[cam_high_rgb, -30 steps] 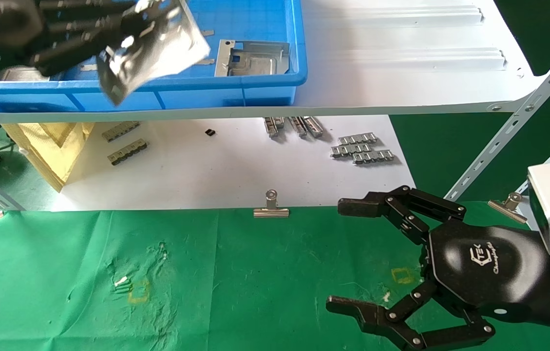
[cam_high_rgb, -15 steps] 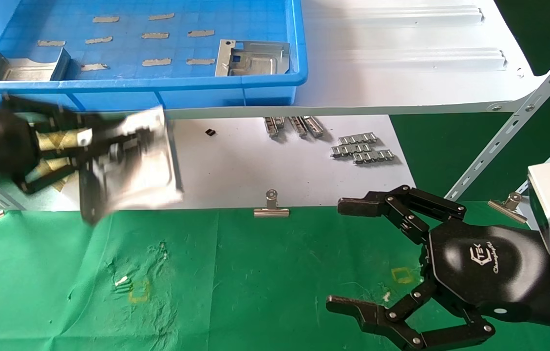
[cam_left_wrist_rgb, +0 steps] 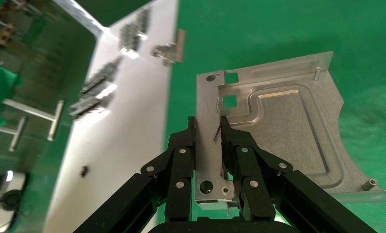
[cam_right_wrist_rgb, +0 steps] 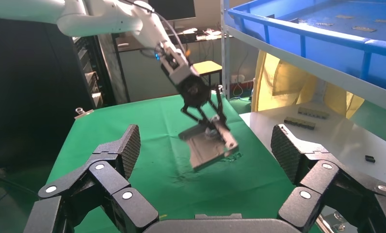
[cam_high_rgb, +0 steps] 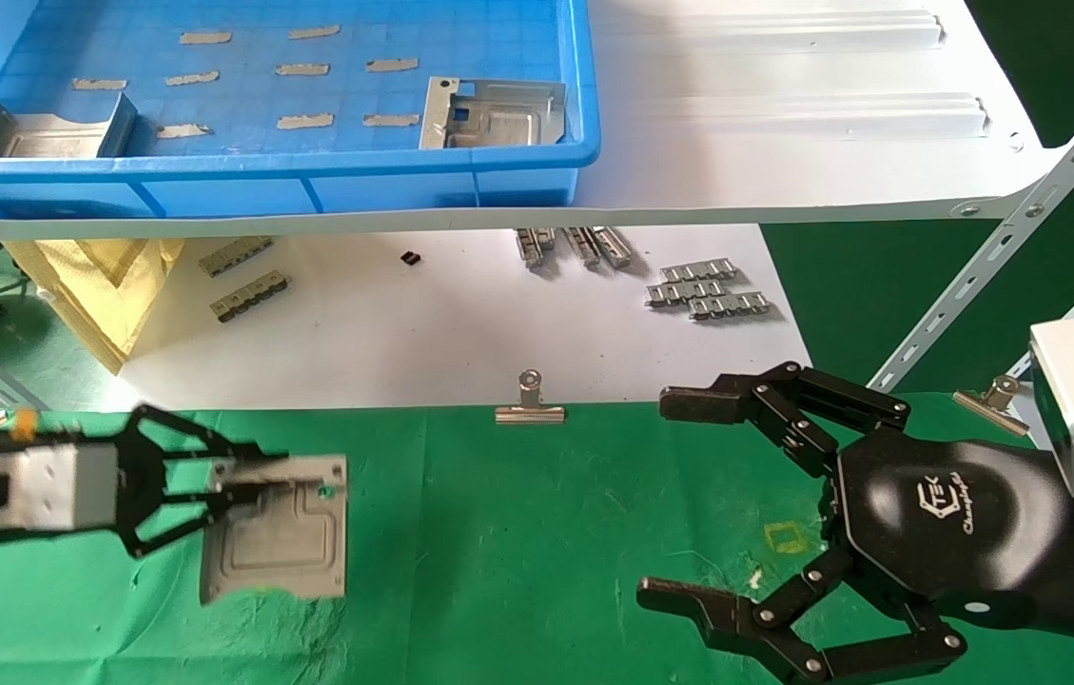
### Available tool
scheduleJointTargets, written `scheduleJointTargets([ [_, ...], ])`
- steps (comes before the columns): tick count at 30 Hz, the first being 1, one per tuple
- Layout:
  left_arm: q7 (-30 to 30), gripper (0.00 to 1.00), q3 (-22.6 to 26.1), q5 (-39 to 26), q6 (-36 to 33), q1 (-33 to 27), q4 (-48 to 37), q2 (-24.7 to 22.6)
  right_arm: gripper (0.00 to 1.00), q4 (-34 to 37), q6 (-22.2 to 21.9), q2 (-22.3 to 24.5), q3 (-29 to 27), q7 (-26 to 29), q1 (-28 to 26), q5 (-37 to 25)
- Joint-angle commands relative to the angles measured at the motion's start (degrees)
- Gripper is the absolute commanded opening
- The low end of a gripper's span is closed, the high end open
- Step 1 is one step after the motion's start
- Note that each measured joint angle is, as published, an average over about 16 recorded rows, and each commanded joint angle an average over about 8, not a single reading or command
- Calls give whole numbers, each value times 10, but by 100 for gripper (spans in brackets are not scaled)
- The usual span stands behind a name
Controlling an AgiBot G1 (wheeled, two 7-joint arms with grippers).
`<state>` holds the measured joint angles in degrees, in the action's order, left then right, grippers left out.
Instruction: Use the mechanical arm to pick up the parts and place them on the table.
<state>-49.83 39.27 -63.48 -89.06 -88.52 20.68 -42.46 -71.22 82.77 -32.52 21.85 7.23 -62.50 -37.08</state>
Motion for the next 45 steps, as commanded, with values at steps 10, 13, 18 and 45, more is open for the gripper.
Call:
scheduleJointTargets([
  [10,-80,100,13,-20,16,4,-92,-24,100,0,0,0,0,0,0,0],
  [13,-92,100,15,-23,13,1,-106,-28,100,0,0,0,0,0,0,0],
  [18,-109,100,14,-19,-1,-8,-121,-32,100,0,0,0,0,0,0,0],
  [45,57,100,-48,125,-25,55,-146,-27,100,0,0,0,0,0,0,0],
])
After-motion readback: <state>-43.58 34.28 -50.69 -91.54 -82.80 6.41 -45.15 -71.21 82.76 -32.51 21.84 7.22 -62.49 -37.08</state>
